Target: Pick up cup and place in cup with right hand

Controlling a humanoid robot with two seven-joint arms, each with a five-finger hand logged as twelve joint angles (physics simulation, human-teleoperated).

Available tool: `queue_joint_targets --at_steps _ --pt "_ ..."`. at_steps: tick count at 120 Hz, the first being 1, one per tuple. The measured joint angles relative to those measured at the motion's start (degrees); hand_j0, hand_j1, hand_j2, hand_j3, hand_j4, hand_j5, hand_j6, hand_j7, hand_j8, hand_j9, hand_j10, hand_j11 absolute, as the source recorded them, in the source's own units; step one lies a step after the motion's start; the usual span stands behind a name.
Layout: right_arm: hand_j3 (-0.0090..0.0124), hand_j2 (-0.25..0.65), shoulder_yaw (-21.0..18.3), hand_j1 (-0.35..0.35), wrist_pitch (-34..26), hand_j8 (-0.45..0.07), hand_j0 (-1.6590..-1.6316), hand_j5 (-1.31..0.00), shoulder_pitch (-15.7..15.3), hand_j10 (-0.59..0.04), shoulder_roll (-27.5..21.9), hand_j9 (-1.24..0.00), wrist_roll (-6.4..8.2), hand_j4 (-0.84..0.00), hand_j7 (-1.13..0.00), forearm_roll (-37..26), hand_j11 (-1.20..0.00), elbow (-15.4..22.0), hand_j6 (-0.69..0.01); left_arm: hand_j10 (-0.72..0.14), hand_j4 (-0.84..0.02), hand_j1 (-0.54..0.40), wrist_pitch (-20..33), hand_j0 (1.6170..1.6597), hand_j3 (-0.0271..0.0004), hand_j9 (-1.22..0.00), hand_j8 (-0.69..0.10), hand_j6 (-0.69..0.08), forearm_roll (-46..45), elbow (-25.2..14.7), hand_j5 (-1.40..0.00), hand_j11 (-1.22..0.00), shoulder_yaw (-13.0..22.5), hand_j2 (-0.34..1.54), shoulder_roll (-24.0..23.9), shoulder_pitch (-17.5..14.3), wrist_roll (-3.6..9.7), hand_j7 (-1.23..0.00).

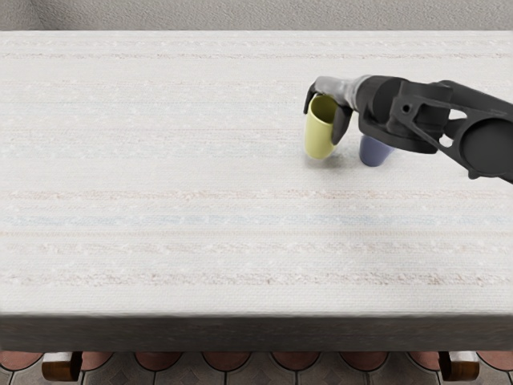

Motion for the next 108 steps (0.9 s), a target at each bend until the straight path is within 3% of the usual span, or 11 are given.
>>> queue_joint_targets --at_steps 4,8,11,16,24,25,26,28,38,69,108 --pt "-0.0017 0.051 0.3 0.150 0.3 -0.143 -1.6461 -0.83 0.1 -0.289 -1.1 -0.82 0.00 -0.375 -0.77 0.0 -0.80 1.5 -0.176 -0.018 -0.018 0.328 0.0 1.6581 0.0000 -0.02 -0.018 -0.018 0.0 0.0 -0.02 -0.02 0.0 0.00 0.0 0.0 0.00 -0.02" --pt "0.0002 0.078 0.6 0.159 0.8 -0.140 -1.6464 -0.83 0.3 -0.280 -2.1 -0.83 0.00 -0.374 -0.77 0.0 -0.80 2.9 -0.168 -0.018 -0.018 0.328 0.0 1.6581 0.0000 -0.02 -0.018 -0.018 0.0 0.0 -0.02 -0.02 0.0 0.00 0.0 0.0 0.00 -0.02" --pt "-0.0014 0.122 1.1 0.181 1.4 -0.127 -1.6466 -0.83 0.4 -0.282 -2.7 -0.83 0.00 -0.373 -0.77 0.0 -0.80 3.8 -0.178 -0.018 -0.018 0.328 0.0 1.6581 0.0000 -0.02 -0.018 -0.018 0.0 0.0 -0.02 -0.02 0.0 0.00 0.0 0.0 0.00 -0.02" --pt "-0.0030 0.080 1.8 0.156 2.1 -0.134 -1.6455 -0.82 0.5 -0.291 -3.6 -0.82 0.00 -0.380 -0.77 0.0 -0.80 4.9 -0.200 -0.018 -0.018 0.328 0.0 1.6581 0.0000 -0.02 -0.018 -0.018 0.0 0.0 -0.02 -0.02 0.0 0.00 0.0 0.0 0.00 -0.02" --pt "-0.0027 0.031 2.8 0.128 3.0 -0.155 -1.6447 -0.81 0.8 -0.321 -5.2 -0.82 0.00 -0.401 -0.77 0.0 -0.79 6.7 -0.220 -0.018 -0.018 0.328 0.0 1.6581 0.0000 -0.02 -0.018 -0.018 0.0 0.0 -0.02 -0.02 0.0 0.00 0.0 0.0 0.00 -0.02" --pt "-0.0012 0.030 3.0 0.126 3.2 -0.157 -1.6448 -0.81 0.8 -0.328 -5.5 -0.82 0.00 -0.401 -0.77 0.0 -0.79 6.9 -0.217 -0.018 -0.018 0.328 0.0 1.6581 0.0000 -0.02 -0.018 -0.018 0.0 0.0 -0.02 -0.02 0.0 0.00 0.0 0.0 0.00 -0.02" --pt "-0.0020 0.036 3.3 0.124 3.4 -0.167 -1.6448 -0.81 0.8 -0.332 -5.7 -0.82 0.01 -0.401 -0.77 0.0 -0.79 7.1 -0.212 -0.018 -0.018 0.328 0.0 1.6581 0.0000 -0.02 -0.018 -0.018 0.0 0.0 -0.02 -0.02 0.0 0.00 0.0 0.0 0.00 -0.02" --pt "-0.0004 0.040 3.7 0.124 3.8 -0.172 -1.6451 -0.81 0.9 -0.327 -6.2 -0.82 0.01 -0.403 -0.77 0.0 -0.79 7.5 -0.214 -0.018 -0.018 0.328 0.0 1.6581 0.0000 -0.02 -0.018 -0.018 0.0 0.0 -0.02 -0.02 0.0 0.00 0.0 0.0 0.00 -0.02" --pt "-0.0002 0.021 5.5 0.112 5.4 -0.177 -1.6459 -0.82 1.1 -0.325 -8.3 -0.82 0.03 -0.410 -0.78 0.7 -0.81 9.1 -0.221 -0.018 -0.018 0.328 0.0 1.6581 0.0000 -0.02 -0.018 -0.018 0.0 0.0 -0.02 -0.02 0.0 0.00 0.0 0.0 0.00 -0.02" --pt "-0.0008 0.031 7.0 0.122 7.8 -0.156 -1.6460 -0.85 2.7 -0.309 -13.4 -0.85 0.03 -0.390 -0.80 3.2 -0.84 11.5 -0.211 -0.018 -0.018 0.328 0.0 1.6581 0.0000 -0.02 -0.018 -0.018 0.0 0.0 -0.02 -0.02 0.0 0.00 0.0 0.0 0.00 -0.02" --pt "-0.0011 0.065 8.2 0.162 9.2 -0.112 -1.6416 -0.90 3.1 -0.263 -18.2 -0.88 -0.01 -0.336 -0.83 4.8 -0.88 13.0 -0.167 -0.018 -0.018 0.328 0.0 1.6581 0.0000 -0.02 -0.018 -0.018 0.0 0.0 -0.02 -0.02 0.0 0.00 0.0 0.0 0.00 -0.02"
